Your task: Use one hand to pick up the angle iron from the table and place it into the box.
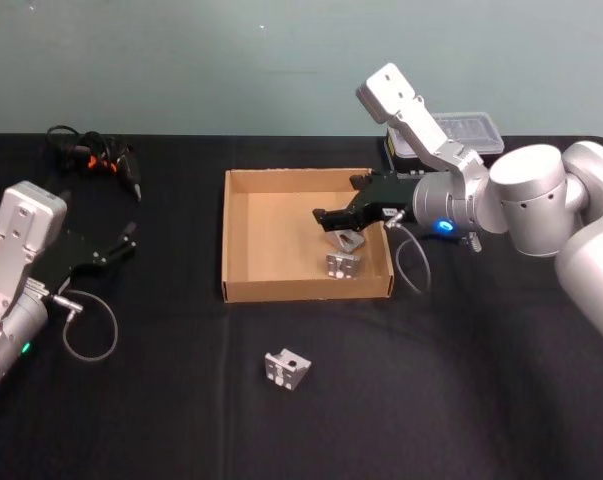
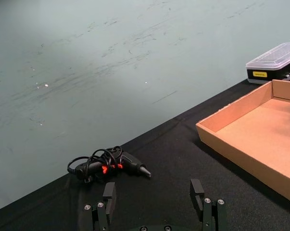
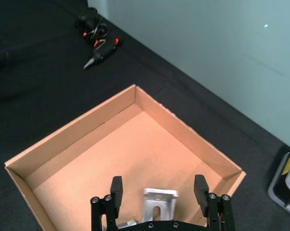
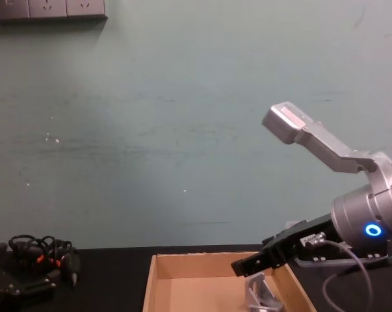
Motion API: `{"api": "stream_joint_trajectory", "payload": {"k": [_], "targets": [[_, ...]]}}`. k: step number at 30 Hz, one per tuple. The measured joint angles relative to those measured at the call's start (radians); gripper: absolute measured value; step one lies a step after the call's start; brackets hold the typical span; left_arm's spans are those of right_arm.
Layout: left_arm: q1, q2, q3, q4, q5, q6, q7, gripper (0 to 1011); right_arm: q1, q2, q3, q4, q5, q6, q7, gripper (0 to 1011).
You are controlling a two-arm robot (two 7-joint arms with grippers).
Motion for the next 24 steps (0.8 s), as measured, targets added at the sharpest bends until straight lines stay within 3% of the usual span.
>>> {"api": "stream_joint_trajectory", "payload": {"k": [4,9,14,20,24], "targets": [[0.000,0.000,0.000,0.000,0.000,0.000,0.000,1011,-0.025,0.013,0.023,-0.048,0.000,-0.006,-0.017,1002],[0.000,0.000,0.000,0.000,0.000,0.000,0.000,1011,-0.065,0.039,0.056,-0.130,0.000,-0.015,-0.033,1004],[0.000,0.000,0.000,0.000,0.000,0.000,0.000,1011,-0.139,0.099,0.096,-0.281,0.015,-0.009,-0.032,1004],[0.000,0.000,0.000,0.000,0.000,0.000,0.000,1011,-0.207,0.165,0.113,-0.433,0.038,0.028,-0.005,1004],[0.000,0.000,0.000,0.000,0.000,0.000,0.000,1011,-0.249,0.205,0.101,-0.536,0.052,0.062,0.019,1004]]}}
